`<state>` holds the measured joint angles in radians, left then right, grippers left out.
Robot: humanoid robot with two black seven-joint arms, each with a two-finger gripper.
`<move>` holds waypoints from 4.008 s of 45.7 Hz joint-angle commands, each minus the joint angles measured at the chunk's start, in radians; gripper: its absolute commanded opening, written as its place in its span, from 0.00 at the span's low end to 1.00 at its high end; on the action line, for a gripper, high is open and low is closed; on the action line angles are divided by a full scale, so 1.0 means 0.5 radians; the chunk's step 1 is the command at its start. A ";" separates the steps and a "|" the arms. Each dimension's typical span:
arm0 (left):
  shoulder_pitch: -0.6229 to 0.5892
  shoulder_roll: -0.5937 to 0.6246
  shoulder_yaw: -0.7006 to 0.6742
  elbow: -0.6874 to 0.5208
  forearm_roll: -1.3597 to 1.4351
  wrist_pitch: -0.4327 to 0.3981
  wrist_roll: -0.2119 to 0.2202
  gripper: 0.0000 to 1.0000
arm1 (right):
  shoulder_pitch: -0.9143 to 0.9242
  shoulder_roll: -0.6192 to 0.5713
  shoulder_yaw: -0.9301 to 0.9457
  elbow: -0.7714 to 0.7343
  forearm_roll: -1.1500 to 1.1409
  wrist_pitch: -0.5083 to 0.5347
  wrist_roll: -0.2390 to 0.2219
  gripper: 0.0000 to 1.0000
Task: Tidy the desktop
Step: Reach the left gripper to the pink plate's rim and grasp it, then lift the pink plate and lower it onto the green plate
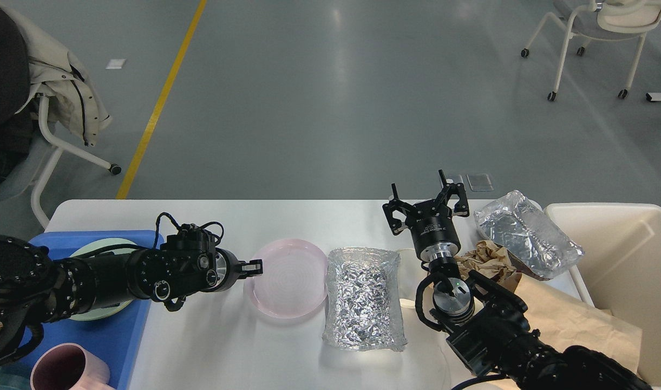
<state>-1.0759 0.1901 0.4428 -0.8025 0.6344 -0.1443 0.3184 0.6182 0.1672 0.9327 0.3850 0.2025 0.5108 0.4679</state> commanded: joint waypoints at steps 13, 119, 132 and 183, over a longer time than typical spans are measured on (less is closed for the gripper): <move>0.050 -0.049 0.007 0.019 0.011 0.028 0.004 0.37 | 0.000 0.000 0.000 0.000 0.000 0.000 0.000 1.00; -0.773 1.868 -0.925 -0.874 0.185 -1.371 0.011 0.00 | 0.000 0.000 0.000 -0.006 0.000 -0.003 0.000 1.00; -0.343 1.942 -0.950 -0.310 0.379 -1.255 -0.302 0.00 | 0.000 0.000 0.000 -0.006 0.000 -0.003 0.000 1.00; 0.569 1.056 -0.794 0.697 0.836 -0.577 -0.885 0.00 | 0.000 0.000 0.000 -0.003 0.000 0.000 0.000 1.00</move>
<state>-0.8139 0.7316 0.0365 -0.4543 1.0563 -0.4513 -0.1241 0.6182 0.1672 0.9327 0.3828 0.2025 0.5096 0.4679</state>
